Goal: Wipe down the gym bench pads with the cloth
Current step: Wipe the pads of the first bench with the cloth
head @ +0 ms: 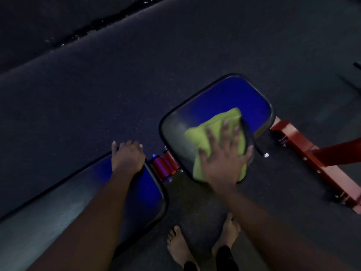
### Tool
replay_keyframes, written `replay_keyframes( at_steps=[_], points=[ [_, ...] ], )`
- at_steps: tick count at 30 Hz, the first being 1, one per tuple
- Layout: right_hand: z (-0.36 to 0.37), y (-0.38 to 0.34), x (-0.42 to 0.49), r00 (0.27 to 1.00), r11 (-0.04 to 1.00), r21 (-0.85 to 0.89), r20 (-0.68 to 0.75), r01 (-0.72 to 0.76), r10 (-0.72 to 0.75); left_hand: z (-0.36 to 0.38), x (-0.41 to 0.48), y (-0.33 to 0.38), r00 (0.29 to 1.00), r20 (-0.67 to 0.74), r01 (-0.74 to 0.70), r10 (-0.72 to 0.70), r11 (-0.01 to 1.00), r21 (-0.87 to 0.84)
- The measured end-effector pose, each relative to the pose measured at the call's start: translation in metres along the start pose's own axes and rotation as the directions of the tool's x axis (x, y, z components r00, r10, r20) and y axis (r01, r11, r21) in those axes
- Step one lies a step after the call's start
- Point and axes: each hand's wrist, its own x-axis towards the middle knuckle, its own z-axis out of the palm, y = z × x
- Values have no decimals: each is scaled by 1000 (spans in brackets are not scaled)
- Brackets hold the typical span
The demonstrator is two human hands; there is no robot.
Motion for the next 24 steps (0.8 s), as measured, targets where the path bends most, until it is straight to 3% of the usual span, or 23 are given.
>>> replay_keyframes(
  at_steps=[2, 6, 9, 11, 13, 15, 17, 19, 21, 24],
  points=[
    [-20, 29, 56, 985, 987, 43, -65, -157, 159, -2, 1, -1, 1000, 6, -9, 9, 1000, -1],
    [-40, 45, 112, 937, 927, 163, -36, -338, 348, -6, 0, -1, 999, 30, -15, 14, 1000, 14],
    [-15, -2, 63, 986, 986, -3, -26, -164, 164, -7, 2, 3, 999, 34, 4, -4, 1000, 13],
    [7, -32, 7, 999, 999, 6, 41, 31, -32, -8, 3, 6, 999, 49, 20, -21, 1000, 18],
    [21, -50, -46, 982, 989, 62, 125, 136, -143, -6, 3, 4, 999, 38, 25, -26, 1000, 17],
    [28, -51, -74, 985, 993, 98, 150, 66, -80, -2, 2, 3, 1000, 4, 18, -18, 1000, 15],
    [25, -44, -72, 986, 973, 178, 102, -148, 132, 2, 2, 3, 1000, -24, 18, -17, 999, 28],
    [20, -33, -47, 932, 867, 360, 22, -345, 362, 4, 2, 3, 999, -42, 21, -19, 999, 45],
    [9, -12, -7, 836, 691, 611, -84, -387, 542, 4, 3, 5, 999, -41, 30, -28, 998, 51],
    [-12, 29, 52, 683, 344, 855, 16, -388, 731, 3, 5, 5, 999, -38, 33, -30, 998, 62]
  ],
)
